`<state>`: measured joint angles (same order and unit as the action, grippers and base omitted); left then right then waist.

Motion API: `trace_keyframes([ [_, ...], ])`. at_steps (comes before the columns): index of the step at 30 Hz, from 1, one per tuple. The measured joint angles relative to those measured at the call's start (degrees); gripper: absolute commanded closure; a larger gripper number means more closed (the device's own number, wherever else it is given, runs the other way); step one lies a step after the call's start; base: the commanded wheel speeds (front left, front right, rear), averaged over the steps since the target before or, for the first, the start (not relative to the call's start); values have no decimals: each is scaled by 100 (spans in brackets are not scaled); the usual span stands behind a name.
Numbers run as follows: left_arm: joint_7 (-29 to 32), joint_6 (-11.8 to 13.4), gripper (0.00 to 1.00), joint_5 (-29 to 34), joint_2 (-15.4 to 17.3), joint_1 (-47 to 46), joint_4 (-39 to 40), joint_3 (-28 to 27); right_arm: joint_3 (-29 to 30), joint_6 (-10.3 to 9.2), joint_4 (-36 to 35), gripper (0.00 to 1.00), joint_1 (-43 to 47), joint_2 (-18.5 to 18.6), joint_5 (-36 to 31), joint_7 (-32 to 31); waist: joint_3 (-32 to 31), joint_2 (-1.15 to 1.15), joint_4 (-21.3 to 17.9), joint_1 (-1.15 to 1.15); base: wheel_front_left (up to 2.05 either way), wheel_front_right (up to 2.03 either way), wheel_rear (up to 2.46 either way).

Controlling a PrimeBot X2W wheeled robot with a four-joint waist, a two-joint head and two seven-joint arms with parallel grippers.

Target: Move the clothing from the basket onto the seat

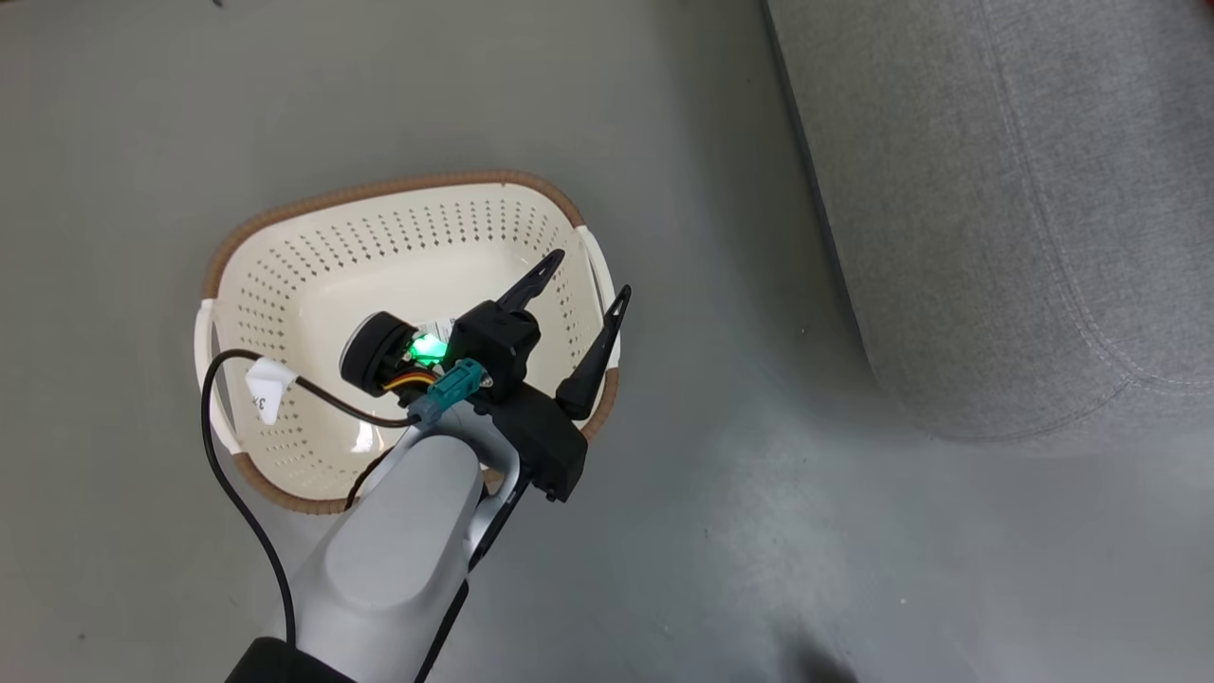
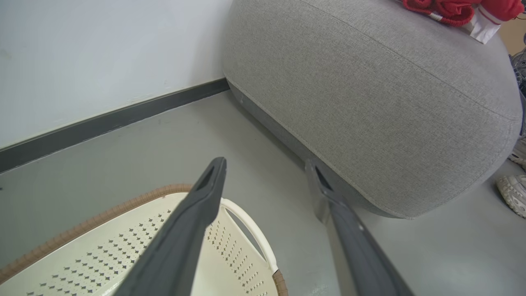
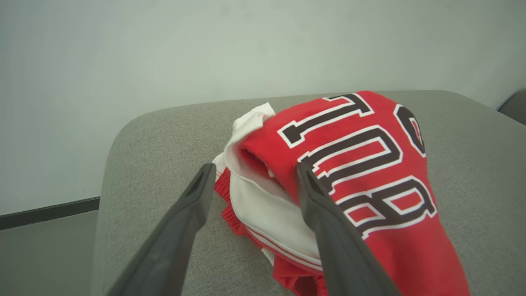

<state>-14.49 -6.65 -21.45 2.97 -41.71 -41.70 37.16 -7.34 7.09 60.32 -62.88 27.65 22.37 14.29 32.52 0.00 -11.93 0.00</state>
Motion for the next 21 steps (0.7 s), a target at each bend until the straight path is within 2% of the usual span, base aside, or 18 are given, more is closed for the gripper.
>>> trace_keyframes([
  [13,0,19,0,-279,-40,351,-137,-346,-371,4,-938,0,1023,-414,-5,0,-829,0,188,0,0,0,0],
  [21,0,227,0,-380,-64,617,-180,-659,-586,4,-1426,0,1718,-525,119,0,-1333,0,438,-1,0,0,0],
])
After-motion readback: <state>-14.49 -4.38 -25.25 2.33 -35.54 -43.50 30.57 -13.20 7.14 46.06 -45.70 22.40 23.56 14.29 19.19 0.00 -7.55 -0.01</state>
